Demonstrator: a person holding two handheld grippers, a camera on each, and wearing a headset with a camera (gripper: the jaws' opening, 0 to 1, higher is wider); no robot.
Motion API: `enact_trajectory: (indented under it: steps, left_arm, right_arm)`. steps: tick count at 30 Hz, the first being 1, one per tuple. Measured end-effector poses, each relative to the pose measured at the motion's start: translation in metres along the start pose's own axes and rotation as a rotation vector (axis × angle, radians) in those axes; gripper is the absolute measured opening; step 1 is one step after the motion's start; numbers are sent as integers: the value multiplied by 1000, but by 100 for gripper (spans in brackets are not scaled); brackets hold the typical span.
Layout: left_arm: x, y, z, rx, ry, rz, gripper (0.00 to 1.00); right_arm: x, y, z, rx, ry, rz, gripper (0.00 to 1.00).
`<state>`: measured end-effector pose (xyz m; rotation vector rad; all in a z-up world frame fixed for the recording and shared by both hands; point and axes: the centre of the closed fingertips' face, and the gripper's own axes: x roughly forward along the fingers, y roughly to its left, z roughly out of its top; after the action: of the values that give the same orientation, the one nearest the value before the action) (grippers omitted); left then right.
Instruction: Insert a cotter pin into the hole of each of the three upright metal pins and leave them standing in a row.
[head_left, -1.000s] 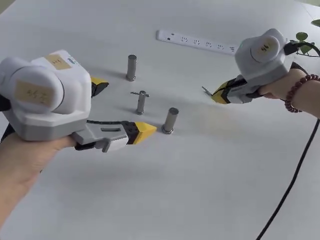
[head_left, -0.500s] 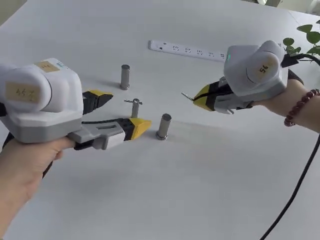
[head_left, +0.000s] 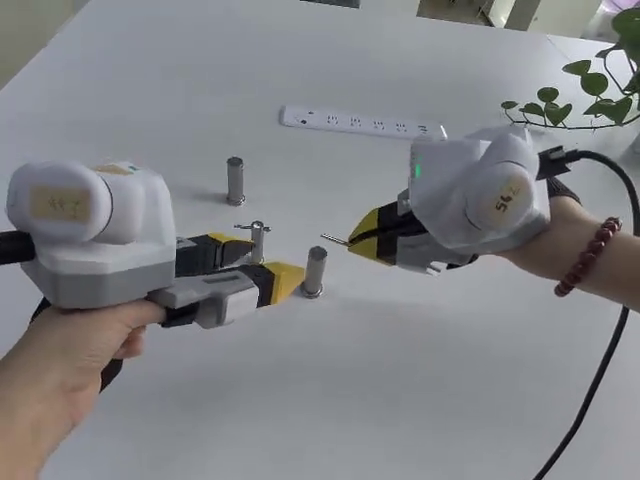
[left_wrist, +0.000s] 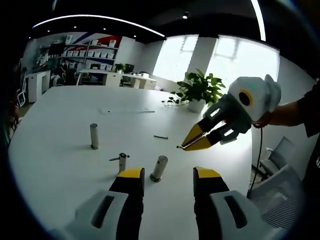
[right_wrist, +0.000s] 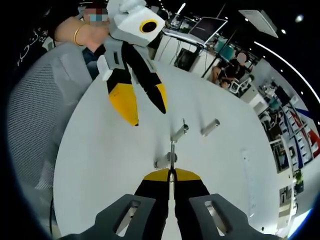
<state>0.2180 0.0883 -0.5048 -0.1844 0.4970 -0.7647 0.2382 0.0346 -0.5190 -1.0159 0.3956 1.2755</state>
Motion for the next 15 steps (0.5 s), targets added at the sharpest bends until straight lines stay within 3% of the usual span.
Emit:
enact_trajectory:
  steps: [9,15]
  left_arm:
    - [7,-18,0,-76,-5,-48,21]
    - [10,-26,-1,-114,-1,-72,14]
  right_arm:
    - [-1,19,9,-76,-19,21,0]
    - [-2,23,18,-97,-34,19,0]
